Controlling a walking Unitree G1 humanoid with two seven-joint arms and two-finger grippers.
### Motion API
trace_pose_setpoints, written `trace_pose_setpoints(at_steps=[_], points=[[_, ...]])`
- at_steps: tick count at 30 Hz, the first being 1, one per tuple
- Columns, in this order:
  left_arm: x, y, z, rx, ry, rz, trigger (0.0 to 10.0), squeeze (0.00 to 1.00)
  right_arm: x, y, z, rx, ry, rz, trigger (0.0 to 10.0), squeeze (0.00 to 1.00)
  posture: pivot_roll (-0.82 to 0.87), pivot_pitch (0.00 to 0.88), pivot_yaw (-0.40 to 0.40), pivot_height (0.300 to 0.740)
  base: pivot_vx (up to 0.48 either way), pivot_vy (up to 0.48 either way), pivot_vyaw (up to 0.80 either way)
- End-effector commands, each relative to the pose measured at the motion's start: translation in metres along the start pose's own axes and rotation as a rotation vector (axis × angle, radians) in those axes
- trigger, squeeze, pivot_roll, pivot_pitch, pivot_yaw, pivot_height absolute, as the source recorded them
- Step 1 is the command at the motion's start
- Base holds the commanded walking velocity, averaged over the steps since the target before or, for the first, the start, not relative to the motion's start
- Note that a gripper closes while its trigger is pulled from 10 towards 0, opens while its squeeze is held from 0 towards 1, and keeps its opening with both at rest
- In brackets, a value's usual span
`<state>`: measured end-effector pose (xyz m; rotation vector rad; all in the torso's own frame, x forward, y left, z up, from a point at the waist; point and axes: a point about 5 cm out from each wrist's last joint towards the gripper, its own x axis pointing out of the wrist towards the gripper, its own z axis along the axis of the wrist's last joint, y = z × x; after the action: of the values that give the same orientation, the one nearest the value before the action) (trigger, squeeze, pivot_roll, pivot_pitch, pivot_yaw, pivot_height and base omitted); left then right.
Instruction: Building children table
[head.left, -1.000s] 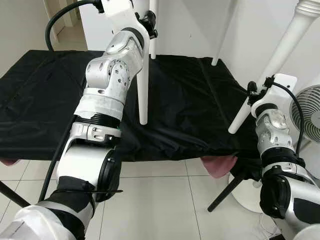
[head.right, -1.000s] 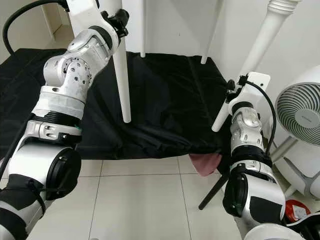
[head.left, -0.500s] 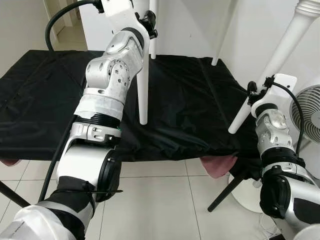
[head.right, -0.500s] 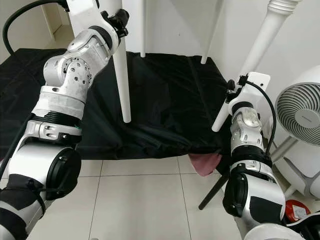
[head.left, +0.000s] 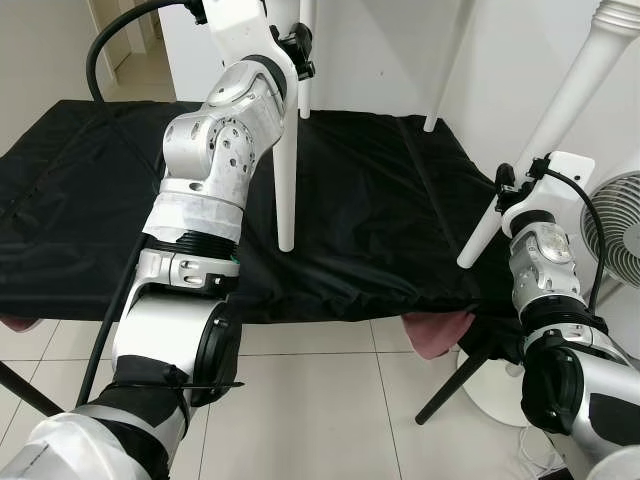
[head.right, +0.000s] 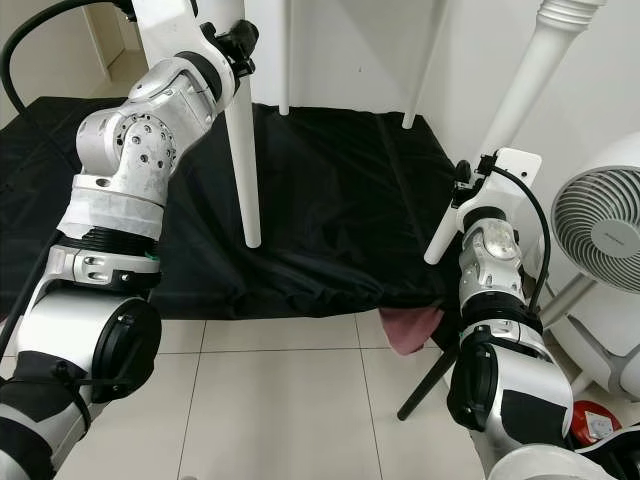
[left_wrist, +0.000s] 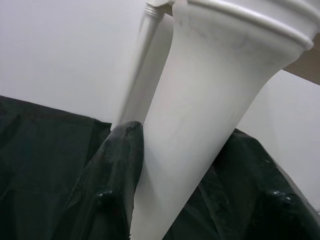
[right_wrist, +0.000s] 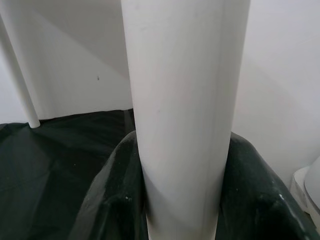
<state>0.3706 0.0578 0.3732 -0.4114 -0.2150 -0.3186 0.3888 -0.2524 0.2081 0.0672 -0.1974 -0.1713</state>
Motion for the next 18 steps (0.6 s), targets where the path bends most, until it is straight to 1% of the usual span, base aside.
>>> trace_pose_setpoints(at_steps=[1, 3, 4, 5, 6, 12, 15, 16, 18], points=[[-0.0193, -0.0843, 0.0279, -0.182, -0.116, -0.511, 10.0, 0.0, -0.0154, 0.0619, -0.0535, 0.048, 0.246, 0.256, 10.0, 0.0, 0.06, 0.0, 0.0, 0.74, 0.0, 0.0, 0.0], [-0.0195, -0.0841, 0.028, -0.182, -0.116, -0.511, 10.0, 0.0, -0.0154, 0.0619, -0.0535, 0.049, 0.245, 0.255, 10.0, 0.0, 0.06, 0.0, 0.0, 0.74, 0.0, 0.0, 0.0], [-0.0201, -0.084, 0.028, -0.182, -0.112, -0.512, 10.0, 1.0, -0.0153, 0.0616, -0.0537, 0.056, 0.243, 0.25, 10.0, 0.62, 0.06, 0.0, 0.0, 0.74, 0.0, 0.0, 0.0], [-0.0201, -0.084, 0.028, -0.182, -0.112, -0.512, 10.0, 1.0, -0.0153, 0.0616, -0.0537, 0.056, 0.243, 0.25, 10.0, 0.62, 0.06, 0.0, 0.0, 0.74, 0.0, 0.0, 0.0], [-0.0206, -0.0844, 0.0279, -0.184, -0.108, -0.517, 10.0, 1.0, -0.0152, 0.0613, -0.0537, 0.062, 0.239, 0.247, 10.0, 1.0, 0.06, 0.0, 0.0, 0.74, 0.0, 0.0, 0.0], [-0.0216, -0.0868, 0.0268, -0.181, -0.095, -0.534, 10.0, 1.0, -0.0149, 0.0605, -0.053, 0.083, 0.226, 0.237, 10.0, 1.0, 0.06, 0.0, 0.0, 0.74, 0.0, 0.0, 0.0], [-0.0223, -0.0893, 0.0254, -0.162, -0.083, -0.548, 10.0, 1.0, -0.0138, 0.0595, -0.0507, 0.094, 0.213, 0.229, 10.0, 1.0, 0.06, 0.0, 0.0, 0.74, 0.0, 0.0, 0.0], [-0.0224, -0.0898, 0.0251, -0.157, -0.081, -0.55, 10.0, 1.0, -0.0137, 0.0593, -0.0503, 0.094, 0.21, 0.228, 10.0, 1.0, 0.06, 0.0, -0.11, 0.74, 0.0, 0.0, 0.0], [-0.0224, -0.0898, 0.0251, -0.157, -0.081, -0.55, 10.0, 1.0, -0.0137, 0.0593, -0.0503, 0.094, 0.21, 0.228, 10.0, 1.0, 0.06, 0.0, -0.11, 0.74, 0.0, 0.0, 0.0]])
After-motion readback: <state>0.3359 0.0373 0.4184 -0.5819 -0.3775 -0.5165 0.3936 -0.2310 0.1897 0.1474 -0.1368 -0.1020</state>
